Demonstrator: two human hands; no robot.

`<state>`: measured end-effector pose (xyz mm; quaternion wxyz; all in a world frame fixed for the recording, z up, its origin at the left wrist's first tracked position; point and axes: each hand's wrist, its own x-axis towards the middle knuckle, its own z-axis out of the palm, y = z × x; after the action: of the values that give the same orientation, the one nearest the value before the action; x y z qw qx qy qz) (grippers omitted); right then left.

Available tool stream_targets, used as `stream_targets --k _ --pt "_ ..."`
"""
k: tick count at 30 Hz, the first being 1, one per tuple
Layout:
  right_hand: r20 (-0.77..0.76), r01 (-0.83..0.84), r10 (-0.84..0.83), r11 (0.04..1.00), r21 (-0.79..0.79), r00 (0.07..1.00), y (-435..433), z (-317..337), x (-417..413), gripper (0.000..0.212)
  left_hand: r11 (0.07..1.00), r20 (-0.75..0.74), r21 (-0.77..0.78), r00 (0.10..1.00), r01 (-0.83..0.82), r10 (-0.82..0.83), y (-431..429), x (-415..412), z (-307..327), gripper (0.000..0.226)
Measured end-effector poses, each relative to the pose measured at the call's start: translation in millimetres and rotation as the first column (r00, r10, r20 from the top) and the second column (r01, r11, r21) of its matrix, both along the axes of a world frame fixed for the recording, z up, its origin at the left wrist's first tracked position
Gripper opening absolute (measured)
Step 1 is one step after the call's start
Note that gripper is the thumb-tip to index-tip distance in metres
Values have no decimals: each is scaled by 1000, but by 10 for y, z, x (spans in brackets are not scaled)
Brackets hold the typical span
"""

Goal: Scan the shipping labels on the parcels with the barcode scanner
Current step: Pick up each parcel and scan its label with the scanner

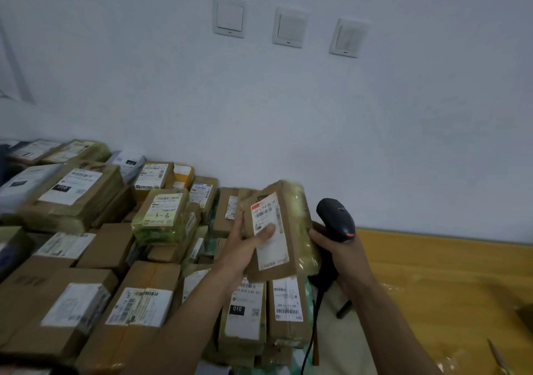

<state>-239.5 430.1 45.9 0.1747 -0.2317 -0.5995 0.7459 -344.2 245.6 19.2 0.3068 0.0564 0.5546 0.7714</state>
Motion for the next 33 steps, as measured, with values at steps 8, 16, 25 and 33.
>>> stream_targets --k 8,16,25,33 --pt "107 60 -92 960 274 990 54 62 -2 18 993 -183 -60 977 97 -107 -191 -110 -42 93" --pt "317 -208 53 854 477 947 -121 240 38 21 935 -454 -239 882 -260 129 -40 -388 -125 119" --pt "374 -382 217 804 455 902 -409 373 11 17 883 -528 -298 833 -363 164 51 -658 -476 128" --pt "397 -401 224 798 449 890 -415 362 -33 17 868 -586 -319 799 -382 136 33 -622 -475 127"
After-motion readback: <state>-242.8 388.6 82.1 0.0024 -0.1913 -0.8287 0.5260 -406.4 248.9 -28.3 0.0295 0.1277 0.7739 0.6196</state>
